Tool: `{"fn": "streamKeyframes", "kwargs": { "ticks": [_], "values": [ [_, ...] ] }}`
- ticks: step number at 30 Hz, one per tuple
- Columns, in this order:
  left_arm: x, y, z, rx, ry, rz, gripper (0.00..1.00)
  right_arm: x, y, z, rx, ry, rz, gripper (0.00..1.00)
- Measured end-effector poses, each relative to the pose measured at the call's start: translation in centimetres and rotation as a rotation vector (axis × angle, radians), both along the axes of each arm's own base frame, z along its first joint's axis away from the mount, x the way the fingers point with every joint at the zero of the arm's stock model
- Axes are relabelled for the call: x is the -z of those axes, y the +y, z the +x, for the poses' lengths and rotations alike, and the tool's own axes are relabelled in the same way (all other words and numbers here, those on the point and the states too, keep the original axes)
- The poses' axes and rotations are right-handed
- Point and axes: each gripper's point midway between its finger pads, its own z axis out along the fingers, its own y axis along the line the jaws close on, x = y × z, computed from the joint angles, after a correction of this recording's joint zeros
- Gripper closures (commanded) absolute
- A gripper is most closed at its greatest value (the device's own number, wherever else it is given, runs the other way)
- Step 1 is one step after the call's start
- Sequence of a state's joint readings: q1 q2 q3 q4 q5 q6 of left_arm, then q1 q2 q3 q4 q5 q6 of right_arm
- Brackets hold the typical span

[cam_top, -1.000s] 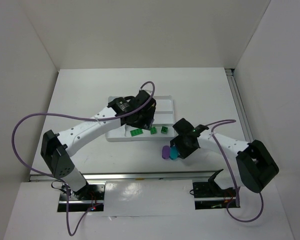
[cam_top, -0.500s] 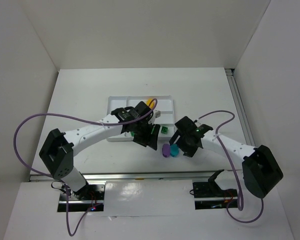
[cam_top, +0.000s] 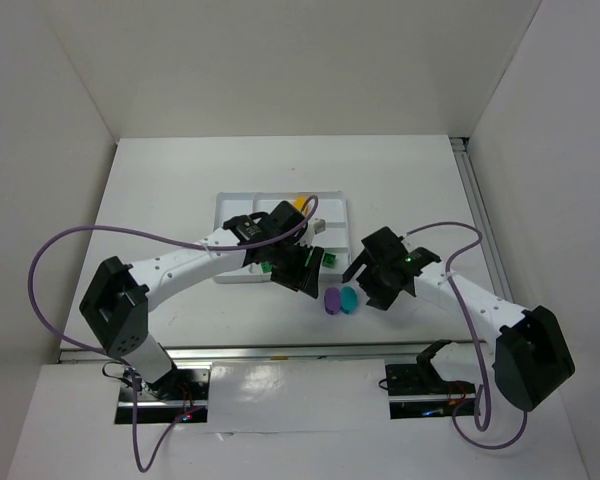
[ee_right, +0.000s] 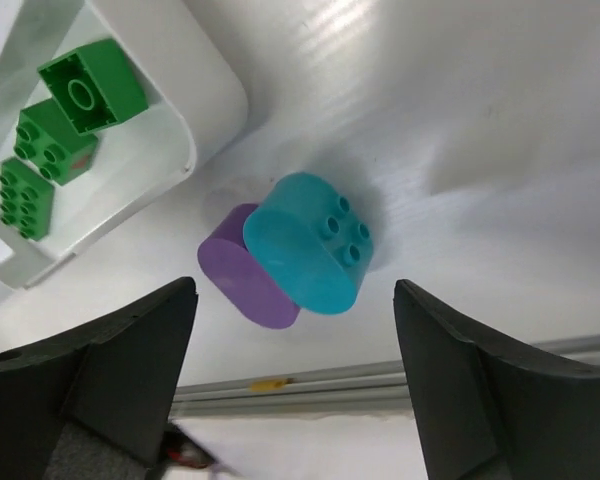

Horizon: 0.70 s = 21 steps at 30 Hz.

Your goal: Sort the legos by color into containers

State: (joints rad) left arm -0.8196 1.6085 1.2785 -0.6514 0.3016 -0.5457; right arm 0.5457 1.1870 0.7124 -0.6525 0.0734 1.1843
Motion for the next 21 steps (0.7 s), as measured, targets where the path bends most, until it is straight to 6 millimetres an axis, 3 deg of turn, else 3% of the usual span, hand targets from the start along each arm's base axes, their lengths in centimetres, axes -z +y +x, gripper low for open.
{"fn": "streamKeyframes", "kwargs": {
  "ticks": [12, 21],
  "values": [
    [-0.6, 0.0, 1.0, -0.02, -0.043, 0.009, 0.32, -0.2, 1.6, -1.2, 0.326, 0.143, 0.209, 0.09],
    [-1.2, 0.5, 0.9, -0.003, -0.078, 0.004, 0.32, 1.8, 1.3, -2.2, 0.459, 0.217, 0.246, 0.1]
  ]
}}
